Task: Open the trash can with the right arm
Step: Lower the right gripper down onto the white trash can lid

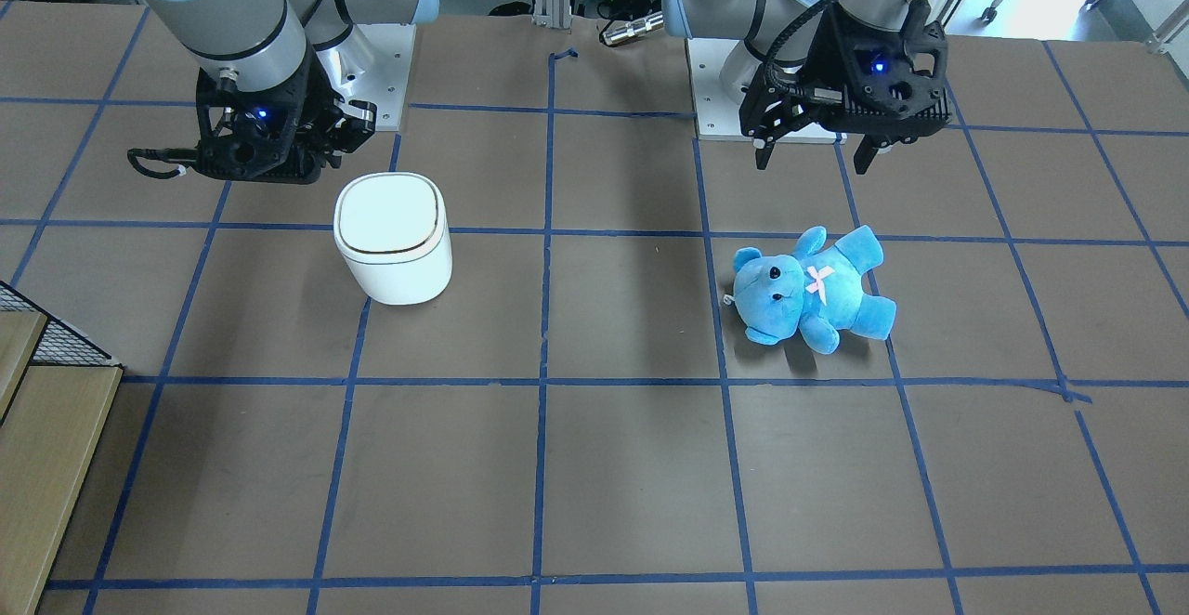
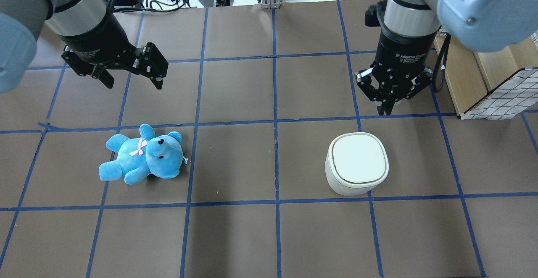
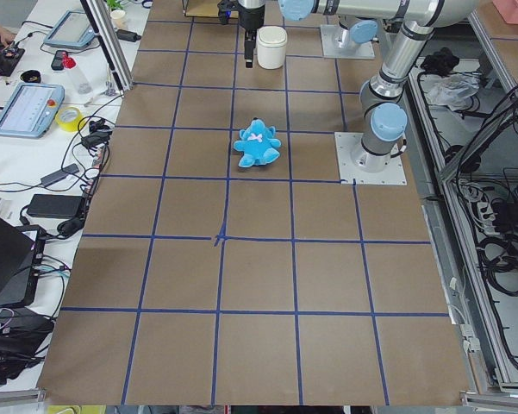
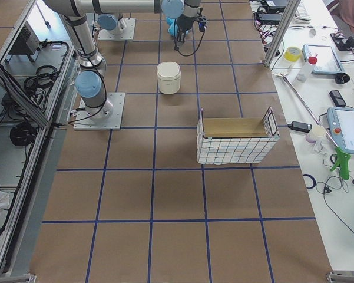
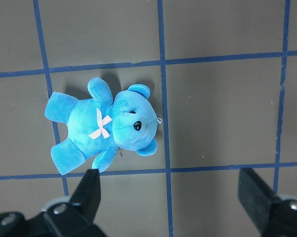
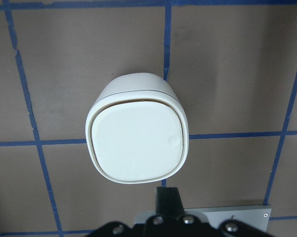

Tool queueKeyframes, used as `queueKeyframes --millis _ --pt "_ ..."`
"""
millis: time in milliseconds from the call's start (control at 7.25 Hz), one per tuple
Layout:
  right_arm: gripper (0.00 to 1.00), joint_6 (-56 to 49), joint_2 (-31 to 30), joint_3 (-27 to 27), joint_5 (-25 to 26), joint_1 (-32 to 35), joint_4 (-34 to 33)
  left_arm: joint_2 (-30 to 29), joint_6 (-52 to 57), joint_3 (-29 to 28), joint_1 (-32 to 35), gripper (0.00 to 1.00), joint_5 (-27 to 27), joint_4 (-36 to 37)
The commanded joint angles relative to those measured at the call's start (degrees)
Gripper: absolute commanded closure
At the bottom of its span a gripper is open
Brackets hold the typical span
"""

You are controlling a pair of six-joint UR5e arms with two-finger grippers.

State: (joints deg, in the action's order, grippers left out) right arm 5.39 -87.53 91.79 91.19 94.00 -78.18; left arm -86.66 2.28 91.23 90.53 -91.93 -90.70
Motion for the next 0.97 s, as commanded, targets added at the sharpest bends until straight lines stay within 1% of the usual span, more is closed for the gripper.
queueKeyframes --millis 0,138,276,828 --pt "1.0 3.12 -0.19 9.85 0.39 0.13 -6.94 0.0 -0.09 0.0 0.0 0.0 0.0 0.0" --pt "1.0 3.91 -0.19 14.33 0.48 0.14 -12.46 0.0 0.0 0.0 0.0 0.0 0.0 0.0" --pt "1.0 4.27 -0.19 16.81 0.48 0.14 -15.91 0.0 0.0 0.0 0.0 0.0 0.0 0.0" --pt "1.0 5.06 0.52 18.68 0.48 0.22 -15.94 0.0 0.0 0.0 0.0 0.0 0.0 0.0"
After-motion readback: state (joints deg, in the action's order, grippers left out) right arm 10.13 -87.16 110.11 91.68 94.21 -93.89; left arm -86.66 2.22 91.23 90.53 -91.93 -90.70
